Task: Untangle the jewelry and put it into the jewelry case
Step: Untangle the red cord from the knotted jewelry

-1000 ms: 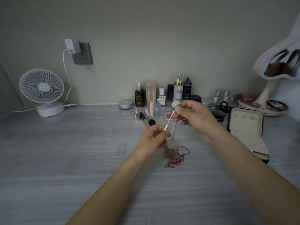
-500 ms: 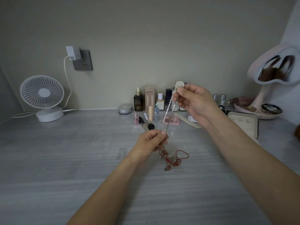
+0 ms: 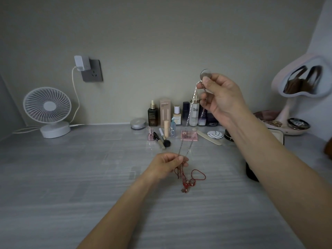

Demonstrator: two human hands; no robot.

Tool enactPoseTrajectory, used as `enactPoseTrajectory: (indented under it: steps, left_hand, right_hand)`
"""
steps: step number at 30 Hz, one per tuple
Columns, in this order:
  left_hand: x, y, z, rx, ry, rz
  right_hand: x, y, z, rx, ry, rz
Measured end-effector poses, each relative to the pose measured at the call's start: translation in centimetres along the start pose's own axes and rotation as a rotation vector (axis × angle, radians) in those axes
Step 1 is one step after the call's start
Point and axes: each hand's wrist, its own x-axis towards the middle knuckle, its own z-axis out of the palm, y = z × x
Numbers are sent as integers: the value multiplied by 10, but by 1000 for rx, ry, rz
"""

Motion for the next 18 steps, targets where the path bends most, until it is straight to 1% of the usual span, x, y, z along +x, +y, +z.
enactPoseTrajectory:
  steps: [2, 5, 11, 15, 18]
  left_hand:
    - [0, 1, -1, -41, 17, -3]
    - [0, 3, -2, -140, 36, 26]
    - [0, 5, -4, -185, 59, 106]
    - [5, -2, -4, -165, 99, 66]
    - [6, -4, -1, -133, 77, 52]
  right_hand:
    - [-2, 3, -3, -21, 8, 10]
    - [-6, 14, -10, -120, 14, 29]
    - [-16, 34, -23, -253, -16, 75]
    - [-15, 34, -22, -235, -19, 74]
    - [-10, 27, -15, -200, -25, 64]
